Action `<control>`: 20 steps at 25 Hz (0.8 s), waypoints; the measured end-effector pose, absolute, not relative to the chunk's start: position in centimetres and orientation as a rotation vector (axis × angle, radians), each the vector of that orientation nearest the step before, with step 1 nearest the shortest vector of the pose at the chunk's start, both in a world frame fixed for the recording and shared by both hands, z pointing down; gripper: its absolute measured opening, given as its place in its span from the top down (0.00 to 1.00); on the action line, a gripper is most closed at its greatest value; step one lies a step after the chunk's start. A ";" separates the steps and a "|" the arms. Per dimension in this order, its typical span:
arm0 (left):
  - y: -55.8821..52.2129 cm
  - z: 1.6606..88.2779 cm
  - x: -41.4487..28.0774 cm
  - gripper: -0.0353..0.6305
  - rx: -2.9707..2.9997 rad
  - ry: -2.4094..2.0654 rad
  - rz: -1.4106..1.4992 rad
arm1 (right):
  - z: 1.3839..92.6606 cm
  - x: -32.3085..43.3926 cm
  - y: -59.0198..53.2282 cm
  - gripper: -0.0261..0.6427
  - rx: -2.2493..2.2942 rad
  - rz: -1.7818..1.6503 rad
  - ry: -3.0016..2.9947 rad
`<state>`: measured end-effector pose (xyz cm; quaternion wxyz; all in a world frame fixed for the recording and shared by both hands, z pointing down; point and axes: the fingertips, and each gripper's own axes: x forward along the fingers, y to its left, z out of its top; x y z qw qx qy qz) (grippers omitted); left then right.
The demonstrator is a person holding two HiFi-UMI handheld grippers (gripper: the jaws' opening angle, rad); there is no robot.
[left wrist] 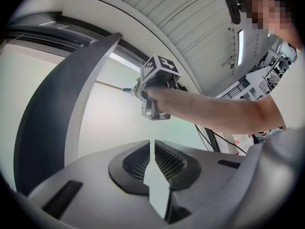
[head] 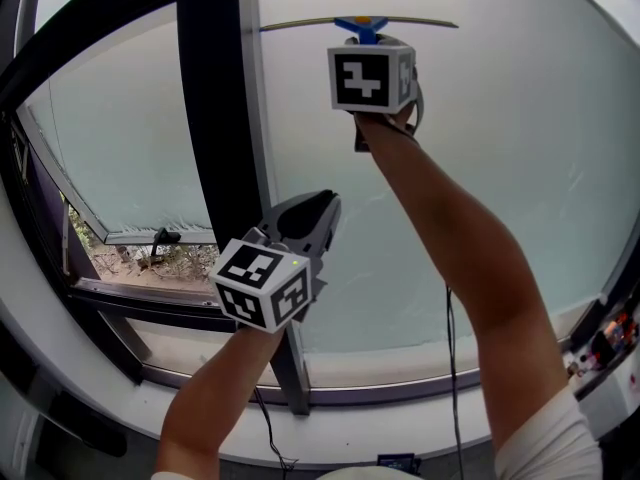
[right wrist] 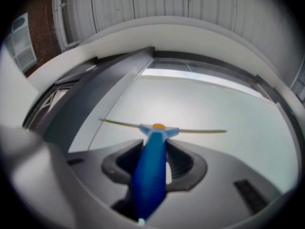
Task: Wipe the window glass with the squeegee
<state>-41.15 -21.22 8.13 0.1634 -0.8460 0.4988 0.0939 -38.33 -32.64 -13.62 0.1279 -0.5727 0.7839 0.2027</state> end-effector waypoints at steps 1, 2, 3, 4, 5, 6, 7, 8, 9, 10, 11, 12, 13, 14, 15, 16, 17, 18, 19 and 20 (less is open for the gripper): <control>-21.2 8.4 -41.2 0.87 -2.417 1.425 0.267 | -13.4 -38.3 -32.6 0.73 -1.671 0.593 2.280; -21.1 8.7 -41.2 0.87 -2.421 1.427 0.268 | -13.2 -38.3 -32.7 0.73 -1.676 0.596 2.278; -21.1 8.9 -41.2 0.87 -2.423 1.429 0.269 | -13.0 -38.2 -32.7 0.73 -1.682 0.598 2.277; -21.0 9.1 -41.2 0.87 -2.423 1.432 0.269 | -12.7 -38.2 -32.7 0.73 -1.684 0.598 2.278; -21.0 9.4 -41.3 0.87 -2.423 1.435 0.268 | -12.4 -38.2 -32.8 0.73 -1.684 0.595 2.282; -21.0 9.6 -41.3 0.87 -2.422 1.439 0.265 | -12.2 -38.2 -32.9 0.73 -1.682 0.592 2.286; -21.1 9.9 -41.4 0.87 -2.422 1.442 0.259 | -11.9 -38.2 -32.9 0.73 -1.680 0.591 2.290; -21.1 10.2 -41.4 0.87 -2.422 1.445 0.254 | -11.7 -38.3 -32.9 0.73 -1.678 0.590 2.291; -21.1 10.3 -41.4 0.87 -2.424 1.448 0.251 | -11.5 -38.3 -32.8 0.73 -1.677 0.588 2.291; -21.1 10.5 -41.4 0.87 -2.426 1.450 0.251 | -11.4 -38.3 -32.8 0.73 -1.677 0.586 2.290; -21.1 10.6 -41.4 0.87 -2.428 1.450 0.253 | -11.2 -38.2 -32.7 0.73 -1.680 0.584 2.289; -21.0 10.7 -41.4 0.87 -2.430 1.450 0.254 | -11.0 -38.1 -32.7 0.73 -1.685 0.581 2.288; -20.9 10.8 -41.3 0.87 -2.431 1.450 0.254 | -10.8 -38.1 -32.7 0.73 -1.687 0.579 2.289; -20.9 11.0 -41.3 0.87 -2.432 1.449 0.253 | -10.6 -38.1 -32.7 0.73 -1.686 0.577 2.292; -20.8 11.1 -41.2 0.87 -2.432 1.448 0.252 | -10.3 -38.1 -32.7 0.73 -1.684 0.578 2.295; -20.8 11.2 -41.2 0.87 -2.433 1.447 0.250 | -10.1 -38.2 -32.7 0.73 -1.682 0.580 2.297; -20.7 11.4 -41.1 0.87 -2.435 1.446 0.250 | -9.9 -38.2 -32.7 0.73 -1.682 0.581 2.297; -20.7 11.5 -41.1 0.87 -2.437 1.446 0.250 | -9.6 -38.1 -32.7 0.73 -1.683 0.582 2.299; -20.6 11.7 -41.0 0.87 -2.440 1.446 0.250 | -9.4 -38.1 -32.7 0.73 -1.682 0.582 2.301; -20.6 11.9 -41.0 0.87 -2.443 1.446 0.250 | -9.1 -38.2 -32.7 0.73 -1.680 0.581 2.305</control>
